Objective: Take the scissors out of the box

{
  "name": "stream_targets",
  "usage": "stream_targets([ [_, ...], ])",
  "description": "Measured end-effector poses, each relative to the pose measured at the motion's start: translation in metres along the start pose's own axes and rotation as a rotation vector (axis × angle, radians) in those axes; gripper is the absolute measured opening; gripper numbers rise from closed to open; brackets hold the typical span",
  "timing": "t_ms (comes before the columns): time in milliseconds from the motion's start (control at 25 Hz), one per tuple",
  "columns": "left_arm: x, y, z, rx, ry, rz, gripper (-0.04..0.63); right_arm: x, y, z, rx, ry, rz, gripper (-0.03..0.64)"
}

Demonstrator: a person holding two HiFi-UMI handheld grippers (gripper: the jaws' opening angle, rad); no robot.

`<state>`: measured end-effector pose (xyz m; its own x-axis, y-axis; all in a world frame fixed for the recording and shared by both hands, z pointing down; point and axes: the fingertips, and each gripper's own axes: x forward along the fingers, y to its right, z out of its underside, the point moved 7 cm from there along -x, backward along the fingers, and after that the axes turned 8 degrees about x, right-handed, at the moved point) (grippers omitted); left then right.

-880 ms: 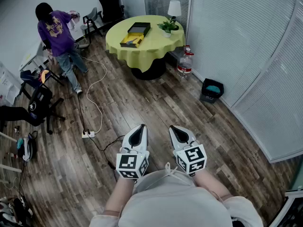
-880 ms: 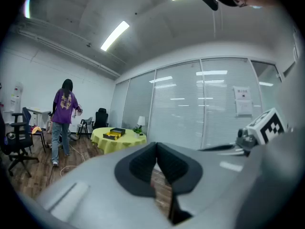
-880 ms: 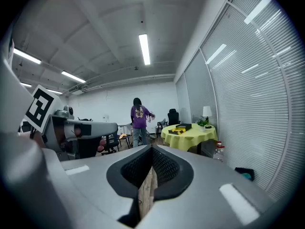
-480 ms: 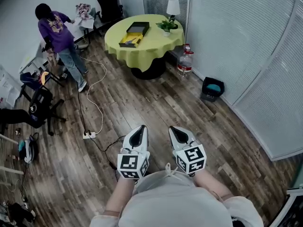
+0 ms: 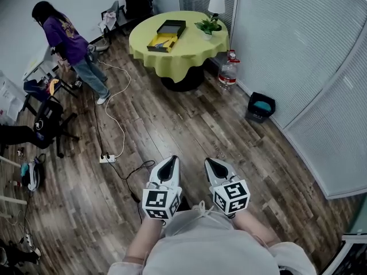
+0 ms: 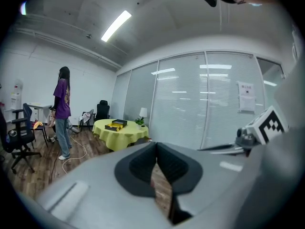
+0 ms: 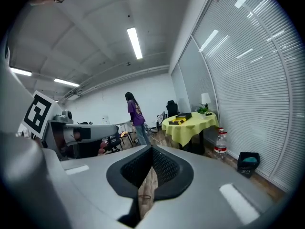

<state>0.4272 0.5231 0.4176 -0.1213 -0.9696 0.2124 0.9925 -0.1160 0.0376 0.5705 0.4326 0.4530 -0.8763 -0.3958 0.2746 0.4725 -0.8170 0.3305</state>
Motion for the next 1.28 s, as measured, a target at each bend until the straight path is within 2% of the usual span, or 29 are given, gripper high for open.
stream_targets([
  [240,0.037,-0.041,0.001,-0.010,-0.007,0.005,0.006,0.050,0.009,-0.009,0.020,-0.019,0.024,-0.002],
  [400,0.073,-0.085,-0.002,-0.015,-0.013,0.015,0.006,0.102,0.013,-0.025,0.024,-0.031,0.045,-0.001],
  [680,0.142,-0.201,-0.026,-0.048,0.004,0.002,0.006,0.222,0.008,-0.074,0.014,-0.046,0.070,0.000],
  [960,0.201,-0.330,-0.049,-0.065,0.040,-0.009,0.006,0.349,-0.019,-0.123,-0.027,-0.038,0.076,0.000],
  [1120,0.224,-0.382,-0.051,-0.070,0.037,-0.018,0.006,0.399,-0.028,-0.137,-0.027,-0.044,0.084,0.000],
  [1280,0.249,-0.415,-0.042,-0.103,0.009,-0.032,0.006,0.439,-0.022,-0.143,-0.027,-0.081,0.084,0.000],
])
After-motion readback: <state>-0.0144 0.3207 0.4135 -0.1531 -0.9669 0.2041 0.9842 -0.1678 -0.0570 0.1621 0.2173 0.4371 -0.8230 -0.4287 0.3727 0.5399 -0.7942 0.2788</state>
